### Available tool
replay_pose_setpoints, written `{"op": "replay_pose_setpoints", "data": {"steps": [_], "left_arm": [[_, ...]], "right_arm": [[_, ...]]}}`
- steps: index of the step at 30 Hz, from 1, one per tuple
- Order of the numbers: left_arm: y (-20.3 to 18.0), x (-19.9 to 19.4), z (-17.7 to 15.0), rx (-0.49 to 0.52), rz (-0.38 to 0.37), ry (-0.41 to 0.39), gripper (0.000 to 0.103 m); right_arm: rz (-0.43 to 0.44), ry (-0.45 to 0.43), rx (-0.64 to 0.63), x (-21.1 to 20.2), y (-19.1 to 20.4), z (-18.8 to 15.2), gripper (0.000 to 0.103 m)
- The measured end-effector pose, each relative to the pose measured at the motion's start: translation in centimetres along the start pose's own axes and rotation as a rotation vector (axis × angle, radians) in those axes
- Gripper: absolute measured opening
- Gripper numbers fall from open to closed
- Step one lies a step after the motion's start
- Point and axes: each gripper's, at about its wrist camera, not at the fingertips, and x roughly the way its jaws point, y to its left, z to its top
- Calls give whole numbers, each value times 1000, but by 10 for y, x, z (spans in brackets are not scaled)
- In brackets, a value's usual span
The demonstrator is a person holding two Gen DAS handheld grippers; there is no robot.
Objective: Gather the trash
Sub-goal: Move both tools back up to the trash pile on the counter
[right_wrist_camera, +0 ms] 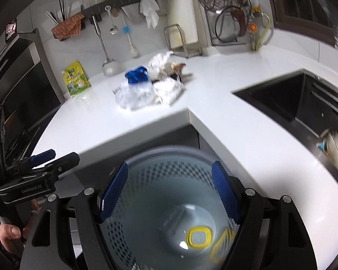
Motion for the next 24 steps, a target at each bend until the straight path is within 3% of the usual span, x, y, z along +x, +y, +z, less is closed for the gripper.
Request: {"op": "replay_pose_setpoints", "data": {"steps": [11,24], "left_arm": [[35,19,55,-32,45,-65,96],[26,57,96,-43,40,-84,96]], "right_arm": [[-22,-38,-44,37,17,60,74],[-43,-42,-64,94,9,132,73]]}}
